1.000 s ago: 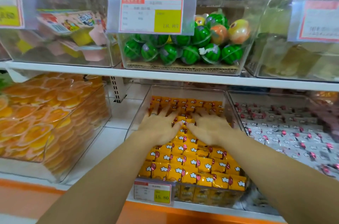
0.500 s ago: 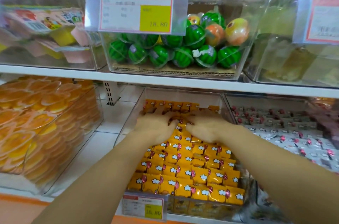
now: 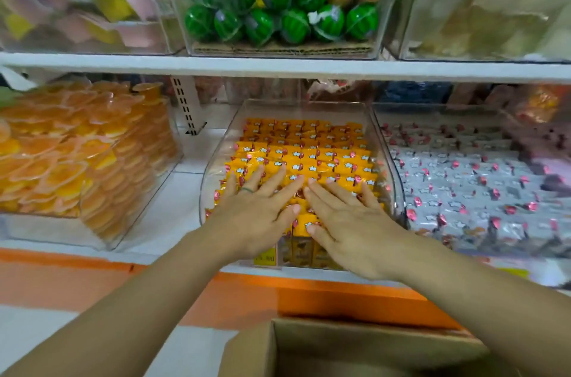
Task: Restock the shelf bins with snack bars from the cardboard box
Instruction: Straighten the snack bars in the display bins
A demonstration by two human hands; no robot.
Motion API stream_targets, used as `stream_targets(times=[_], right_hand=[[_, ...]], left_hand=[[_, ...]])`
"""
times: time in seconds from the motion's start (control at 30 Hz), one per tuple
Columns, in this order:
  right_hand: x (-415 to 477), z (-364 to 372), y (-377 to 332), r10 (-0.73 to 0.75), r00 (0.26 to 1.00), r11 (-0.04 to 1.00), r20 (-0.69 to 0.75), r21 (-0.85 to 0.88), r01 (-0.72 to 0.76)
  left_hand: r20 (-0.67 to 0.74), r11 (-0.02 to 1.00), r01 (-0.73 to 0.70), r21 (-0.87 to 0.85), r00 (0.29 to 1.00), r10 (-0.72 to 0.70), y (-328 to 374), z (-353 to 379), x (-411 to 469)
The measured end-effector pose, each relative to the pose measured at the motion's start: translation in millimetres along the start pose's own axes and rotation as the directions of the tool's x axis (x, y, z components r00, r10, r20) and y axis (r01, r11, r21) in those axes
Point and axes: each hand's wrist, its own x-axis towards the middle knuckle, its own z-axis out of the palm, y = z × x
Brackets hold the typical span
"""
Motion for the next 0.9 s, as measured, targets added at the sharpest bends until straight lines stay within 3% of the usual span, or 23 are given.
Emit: stream_targets(times=[0.17, 0.37, 0.5, 0.63, 0.73, 0.83, 0.9], right_hand=[[20.3, 3.6, 7.0, 0.019, 0.998, 0.999, -0.056, 0.040, -0.017], [-16.6, 0.2, 7.0, -0.119, 0.972, 0.993, -0.200, -0.005, 0.121], [-73.6, -3.6, 30.6, -0.167, 0.891, 0.983, -0.422, -0.004, 0.183], [-117.7, 5.0, 80.6, -0.054, 0.809, 0.998, -0.586, 0.005, 0.070], [-131.3, 13.5, 115.6, 0.056, 0.845, 0.998, -0.531, 0.014, -0.058], [-131.1, 29.0, 133.6, 0.077, 0.874, 0.990, -0.481, -0.065, -0.123], [-128.1, 40.9, 135.0, 0.072, 0.848, 0.989, -0.525, -0.070, -0.127]], left_hand=[[-0.036, 0.998, 0.054, 0.010, 0.998, -0.054, 0.0, 1.6, 11.4], [0.026, 0.992, 0.122, 0.015, 0.992, -0.123, 8.6, -10.4, 4.6], [-0.249, 0.995, 0.097, -0.013, 0.964, -0.097, 39.5, -29.0, -5.5], [-0.458, 0.983, -0.159, -0.089, 0.883, 0.101, 106.5, -38.9, -11.4], [-0.416, 0.964, -0.261, -0.039, 0.882, 0.222, 150.0, -37.1, -4.0], [-0.299, 0.967, -0.248, 0.059, 0.920, 0.254, 178.2, -19.3, 1.9], [-0.278, 0.968, -0.232, 0.093, 0.928, 0.249, 185.0, -3.8, 1.9]])
